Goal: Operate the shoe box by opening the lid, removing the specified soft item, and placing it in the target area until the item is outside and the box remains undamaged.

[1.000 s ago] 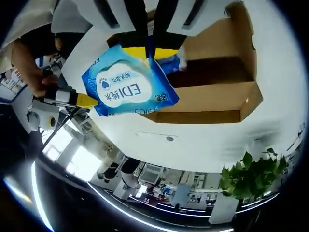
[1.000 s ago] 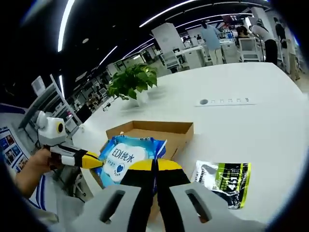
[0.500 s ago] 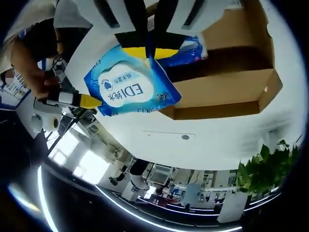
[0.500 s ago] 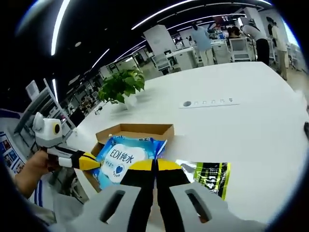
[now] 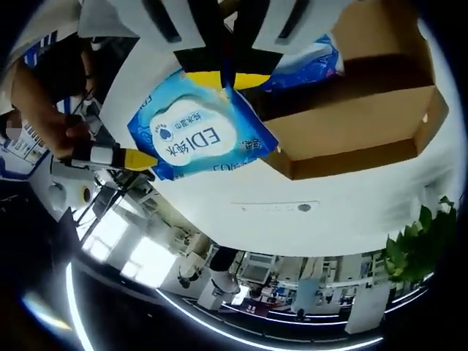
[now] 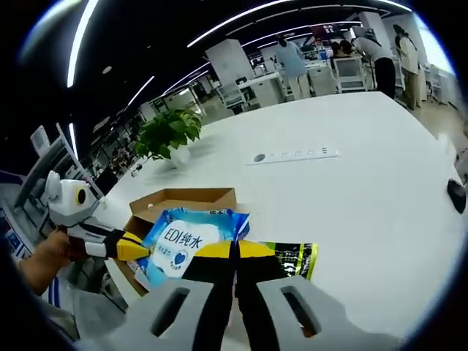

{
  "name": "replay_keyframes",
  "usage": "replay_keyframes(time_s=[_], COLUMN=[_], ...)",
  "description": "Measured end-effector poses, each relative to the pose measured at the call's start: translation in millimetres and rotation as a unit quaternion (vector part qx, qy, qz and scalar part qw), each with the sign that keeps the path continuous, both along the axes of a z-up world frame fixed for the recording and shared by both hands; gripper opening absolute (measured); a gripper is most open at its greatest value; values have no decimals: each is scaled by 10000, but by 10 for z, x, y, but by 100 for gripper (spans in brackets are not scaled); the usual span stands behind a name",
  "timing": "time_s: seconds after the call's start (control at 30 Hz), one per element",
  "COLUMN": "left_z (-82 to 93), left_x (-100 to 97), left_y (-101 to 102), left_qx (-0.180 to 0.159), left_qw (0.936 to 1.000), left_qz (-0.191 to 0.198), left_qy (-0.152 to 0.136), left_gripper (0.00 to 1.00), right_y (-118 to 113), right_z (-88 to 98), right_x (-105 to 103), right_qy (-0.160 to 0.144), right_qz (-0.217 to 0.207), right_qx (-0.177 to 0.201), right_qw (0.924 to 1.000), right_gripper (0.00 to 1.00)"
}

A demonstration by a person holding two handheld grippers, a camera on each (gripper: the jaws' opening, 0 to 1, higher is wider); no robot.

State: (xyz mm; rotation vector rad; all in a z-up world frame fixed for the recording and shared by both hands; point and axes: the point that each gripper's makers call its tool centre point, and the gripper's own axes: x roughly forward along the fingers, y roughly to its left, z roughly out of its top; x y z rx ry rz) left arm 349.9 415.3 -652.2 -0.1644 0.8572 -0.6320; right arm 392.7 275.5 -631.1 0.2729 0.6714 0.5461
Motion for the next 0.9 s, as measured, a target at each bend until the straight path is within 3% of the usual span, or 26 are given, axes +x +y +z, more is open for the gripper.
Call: replay_keyframes(time_s=[0.5, 0.9], left_z=[-179, -451], left_x=[57, 127], left_y=[-344, -417], left_qx=[137, 505], left_qw=[9991, 9964], left_qz=[-390, -606], left_qy=[104, 314], left_gripper=[0, 0], right_y=[-350, -412], right_z=[-221, -607], right_x=[-5, 63], right_qy=[190, 476], right_qz=[-227, -301], right_qx=[-134, -270], right_qw=[9995, 9980], right_gripper=[0, 0])
